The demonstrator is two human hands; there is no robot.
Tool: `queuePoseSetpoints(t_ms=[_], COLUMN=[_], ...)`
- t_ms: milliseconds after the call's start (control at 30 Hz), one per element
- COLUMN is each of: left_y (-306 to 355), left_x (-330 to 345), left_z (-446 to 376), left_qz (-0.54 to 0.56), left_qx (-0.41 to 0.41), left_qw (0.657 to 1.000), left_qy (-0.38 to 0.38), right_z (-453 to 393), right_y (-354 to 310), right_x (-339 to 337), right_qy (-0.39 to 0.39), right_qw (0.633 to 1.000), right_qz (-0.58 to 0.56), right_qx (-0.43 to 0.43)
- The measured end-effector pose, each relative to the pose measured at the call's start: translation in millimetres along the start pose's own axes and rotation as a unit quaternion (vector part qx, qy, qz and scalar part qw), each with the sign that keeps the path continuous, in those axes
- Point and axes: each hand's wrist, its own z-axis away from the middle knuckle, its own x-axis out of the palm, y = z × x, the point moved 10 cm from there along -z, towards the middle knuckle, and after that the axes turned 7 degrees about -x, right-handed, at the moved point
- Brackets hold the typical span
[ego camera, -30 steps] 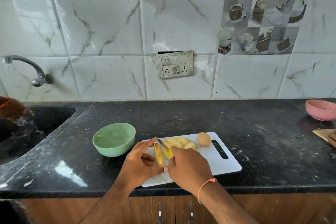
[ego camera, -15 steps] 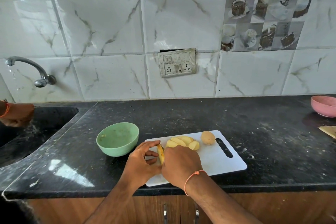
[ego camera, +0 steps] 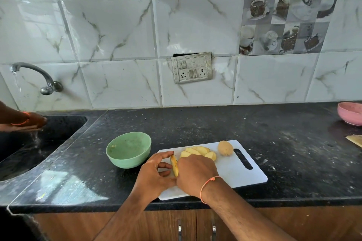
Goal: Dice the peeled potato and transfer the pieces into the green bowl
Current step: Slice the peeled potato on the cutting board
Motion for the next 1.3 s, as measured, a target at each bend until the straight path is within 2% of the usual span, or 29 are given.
queuePoseSetpoints(t_ms=[367, 767, 900, 1067, 1167, 1200, 1300], left_y=[-2.6, -7.6, -13.4, -5.5, -3.7, -4.2, -6.2], left_x=[1.0, -1.4, -2.8, -2.4, -1.7, -1.3, 2.4], left_z=[-0.1, -2.7, -5.4, -5.6, -5.6, -5.5, -6.9], left_qz=[0.013, 0.033, 0.020, -0.039, -0.066, -0.073, -0.095], left_qx=[-0.002, -0.002, -0.011, -0.001, -0.001, -0.004, -0.004], left_qw=[1.000, 0.999, 1.000, 0.999, 0.997, 0.996, 0.995], left_qy=[0.001, 0.017, 0.019, 0.036, 0.042, 0.042, 0.037], right_z=[20.8, 62.1, 57.0, 47.7, 56.9, 61.2, 67.1], right_y=[17.2, 45.0, 81.3, 156.7, 193.9, 204.7, 232.5], right_x=[5.2, -11.6, -15.2, -7.8, 1.2, 5.4, 25.1], right_qy=[-0.037, 0.036, 0.076, 0.185, 0.227, 0.238, 0.258], right_qw=[0.999, 0.999, 0.994, 0.939, 0.911, 0.893, 0.808], right_qz=[0.008, 0.009, -0.076, -0.288, -0.339, -0.372, -0.502], right_qx=[-0.038, -0.036, -0.016, 0.027, 0.065, 0.090, 0.169])
